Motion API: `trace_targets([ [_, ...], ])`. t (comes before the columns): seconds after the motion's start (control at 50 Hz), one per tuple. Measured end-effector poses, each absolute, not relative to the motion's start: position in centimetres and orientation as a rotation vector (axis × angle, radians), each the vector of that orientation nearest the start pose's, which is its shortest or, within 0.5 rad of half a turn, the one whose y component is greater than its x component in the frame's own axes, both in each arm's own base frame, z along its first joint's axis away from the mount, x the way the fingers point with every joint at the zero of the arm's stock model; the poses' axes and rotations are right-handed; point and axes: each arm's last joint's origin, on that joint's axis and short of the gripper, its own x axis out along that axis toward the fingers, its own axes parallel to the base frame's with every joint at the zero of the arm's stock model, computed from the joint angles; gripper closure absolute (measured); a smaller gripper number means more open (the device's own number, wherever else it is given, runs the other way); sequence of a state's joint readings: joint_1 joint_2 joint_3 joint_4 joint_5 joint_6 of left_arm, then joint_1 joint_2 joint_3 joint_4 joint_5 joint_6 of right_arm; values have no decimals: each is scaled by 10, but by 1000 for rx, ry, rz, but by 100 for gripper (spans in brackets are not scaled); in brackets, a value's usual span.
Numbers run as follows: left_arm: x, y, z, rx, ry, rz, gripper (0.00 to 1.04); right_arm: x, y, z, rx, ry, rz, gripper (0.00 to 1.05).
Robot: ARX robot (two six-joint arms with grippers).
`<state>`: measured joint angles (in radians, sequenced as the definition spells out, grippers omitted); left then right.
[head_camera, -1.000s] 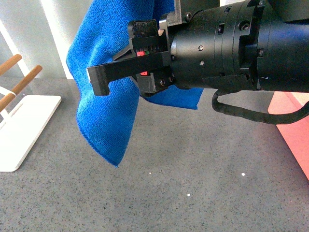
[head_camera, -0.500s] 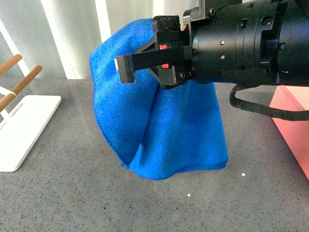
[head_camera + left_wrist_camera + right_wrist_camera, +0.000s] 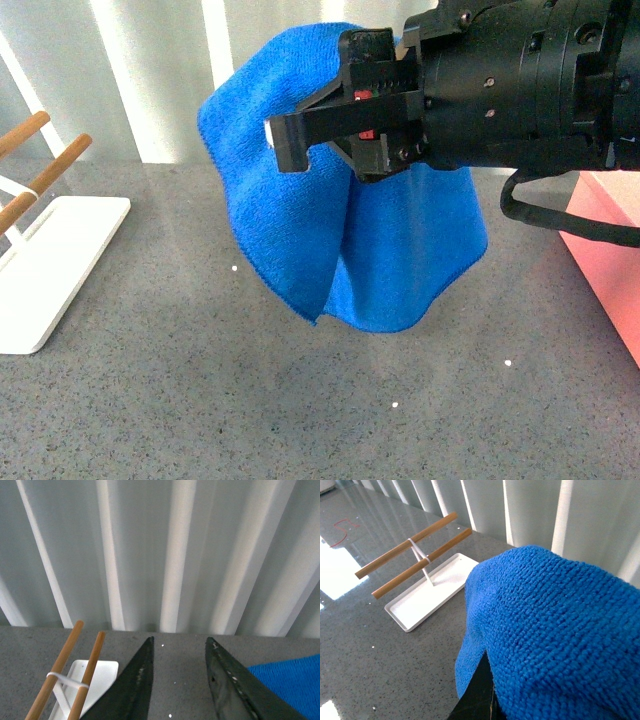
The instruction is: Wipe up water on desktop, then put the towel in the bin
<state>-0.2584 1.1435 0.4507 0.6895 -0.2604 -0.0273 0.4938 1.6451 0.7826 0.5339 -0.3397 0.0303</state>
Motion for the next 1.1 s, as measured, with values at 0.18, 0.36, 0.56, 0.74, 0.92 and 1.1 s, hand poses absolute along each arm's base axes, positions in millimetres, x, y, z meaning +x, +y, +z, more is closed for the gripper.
trace_targets([
  [0.18, 204, -37, 214, -14, 10, -13, 100, 288, 167, 193, 3, 343, 830, 100],
  [0.36, 183, -24, 200, -8, 6, -3, 101, 288, 166, 194, 1, 345, 825, 100],
  [0.56, 164, -14, 189, -7, 5, -6, 101, 288, 164, 195, 0, 341, 828, 100],
  [0.74, 148, -1, 180, -7, 8, -4, 101, 288, 161, 193, 1, 348, 822, 100],
  [0.92, 139, 0, 176, -7, 6, 1, 101, 288, 161, 192, -5, 350, 815, 100],
  [1.1, 133, 0, 172, -7, -16, -1, 101, 286, 160, 194, -11, 343, 809, 100],
])
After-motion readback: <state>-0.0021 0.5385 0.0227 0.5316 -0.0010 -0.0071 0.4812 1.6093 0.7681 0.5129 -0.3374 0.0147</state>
